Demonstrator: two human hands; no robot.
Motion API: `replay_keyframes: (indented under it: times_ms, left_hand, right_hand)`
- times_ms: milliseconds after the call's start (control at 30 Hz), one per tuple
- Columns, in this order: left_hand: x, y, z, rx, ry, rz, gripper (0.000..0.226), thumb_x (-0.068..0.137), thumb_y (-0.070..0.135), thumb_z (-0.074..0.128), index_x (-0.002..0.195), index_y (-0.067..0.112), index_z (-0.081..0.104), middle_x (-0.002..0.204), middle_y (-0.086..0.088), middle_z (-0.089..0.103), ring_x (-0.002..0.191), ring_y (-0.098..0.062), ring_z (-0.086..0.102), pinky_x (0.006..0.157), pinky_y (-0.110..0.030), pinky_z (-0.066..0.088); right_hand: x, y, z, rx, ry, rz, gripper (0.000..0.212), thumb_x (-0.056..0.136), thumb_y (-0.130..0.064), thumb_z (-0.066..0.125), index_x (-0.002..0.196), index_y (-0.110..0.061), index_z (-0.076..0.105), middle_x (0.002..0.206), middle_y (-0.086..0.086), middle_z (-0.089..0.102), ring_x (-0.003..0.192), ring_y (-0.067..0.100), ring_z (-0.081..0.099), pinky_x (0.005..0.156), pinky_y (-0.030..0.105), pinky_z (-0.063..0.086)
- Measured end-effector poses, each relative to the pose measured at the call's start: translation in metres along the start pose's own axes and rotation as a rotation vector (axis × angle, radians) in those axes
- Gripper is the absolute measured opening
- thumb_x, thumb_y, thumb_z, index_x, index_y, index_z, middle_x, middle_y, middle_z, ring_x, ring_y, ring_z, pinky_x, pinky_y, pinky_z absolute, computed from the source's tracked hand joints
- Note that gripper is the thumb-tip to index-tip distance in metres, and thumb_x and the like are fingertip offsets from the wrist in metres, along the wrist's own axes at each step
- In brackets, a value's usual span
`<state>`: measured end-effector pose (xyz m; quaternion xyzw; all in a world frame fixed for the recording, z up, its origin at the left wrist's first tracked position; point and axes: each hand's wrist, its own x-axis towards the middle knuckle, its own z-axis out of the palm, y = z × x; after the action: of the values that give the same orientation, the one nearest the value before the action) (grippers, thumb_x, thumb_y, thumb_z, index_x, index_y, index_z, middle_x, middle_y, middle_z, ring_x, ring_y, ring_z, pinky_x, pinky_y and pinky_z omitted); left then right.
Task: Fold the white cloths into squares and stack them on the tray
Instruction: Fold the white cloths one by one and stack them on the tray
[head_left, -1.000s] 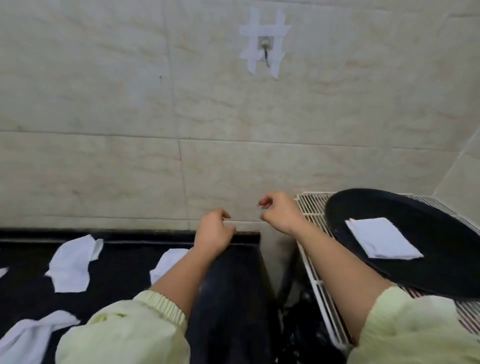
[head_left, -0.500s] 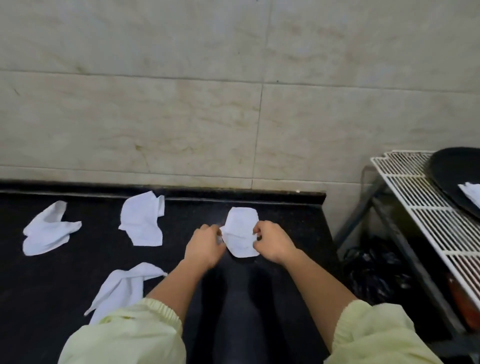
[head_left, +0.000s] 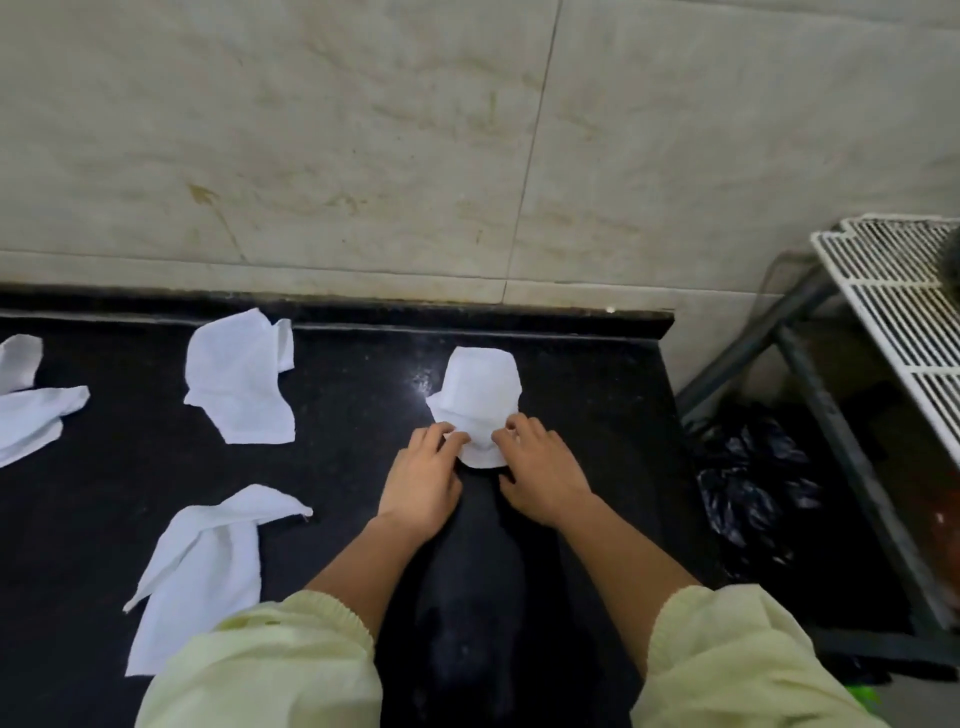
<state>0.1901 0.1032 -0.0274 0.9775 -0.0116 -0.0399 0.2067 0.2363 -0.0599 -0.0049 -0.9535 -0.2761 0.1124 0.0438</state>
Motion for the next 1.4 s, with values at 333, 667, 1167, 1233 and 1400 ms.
replay_keyframes:
  times_ms: [333, 667, 1167, 1233, 1400]
  left_hand:
    - [0.015, 0.007, 0.006, 0.039, -0.004, -0.059, 0.028, 0.092, 0.025, 0.052, 0.118, 0.016, 0.059, 0.120, -0.001, 0.052, 0.111, -0.021, 0.045, 0.083, -0.034, 0.043]
    - [0.002, 0.024, -0.028, -0.165, 0.067, -0.074, 0.008, 0.086, 0.017, 0.052, 0.085, 0.010, 0.047, 0.084, -0.003, 0.058, 0.076, -0.025, 0.055, 0.060, -0.033, 0.038]
    - [-0.035, 0.042, -0.100, -0.492, 0.107, -0.136, 0.024, 0.082, 0.016, 0.059, 0.058, 0.016, 0.055, 0.055, 0.005, 0.049, 0.055, -0.010, 0.041, 0.055, -0.026, 0.034]
    - [-0.035, 0.037, -0.104, -0.536, 0.121, -0.191, 0.021, 0.083, 0.019, 0.063, 0.065, 0.008, 0.064, 0.058, 0.002, 0.053, 0.056, -0.008, 0.043, 0.056, -0.024, 0.036]
    - [-0.038, 0.028, -0.119, -0.649, 0.210, -0.185, 0.036, 0.085, 0.040, 0.068, 0.068, 0.009, 0.066, 0.069, -0.005, 0.066, 0.059, -0.007, 0.049, 0.059, -0.022, 0.040]
  right_hand:
    - [0.009, 0.006, 0.010, 0.265, 0.133, 0.128, 0.024, 0.094, -0.019, 0.046, 0.110, -0.012, 0.062, 0.115, 0.004, 0.059, 0.108, 0.022, 0.049, 0.086, 0.033, 0.037]
    - [-0.013, -0.004, -0.026, 0.770, 0.190, 0.257, 0.016, 0.087, -0.013, 0.049, 0.077, -0.005, 0.059, 0.074, 0.004, 0.059, 0.070, 0.017, 0.052, 0.067, 0.038, 0.044]
    - [-0.051, 0.028, -0.116, 1.128, 0.305, 0.166, 0.017, 0.084, -0.003, 0.064, 0.083, -0.015, 0.075, 0.083, -0.002, 0.073, 0.077, 0.004, 0.066, 0.069, 0.017, 0.051]
    - [-0.052, 0.032, -0.117, 1.188, 0.307, 0.210, 0.015, 0.084, -0.006, 0.067, 0.084, -0.017, 0.077, 0.085, -0.001, 0.074, 0.081, 0.009, 0.068, 0.071, 0.022, 0.052]
    - [-0.052, 0.042, -0.120, 1.323, 0.338, 0.277, 0.007, 0.085, -0.015, 0.071, 0.086, -0.017, 0.077, 0.088, 0.003, 0.076, 0.084, 0.016, 0.071, 0.077, 0.031, 0.056]
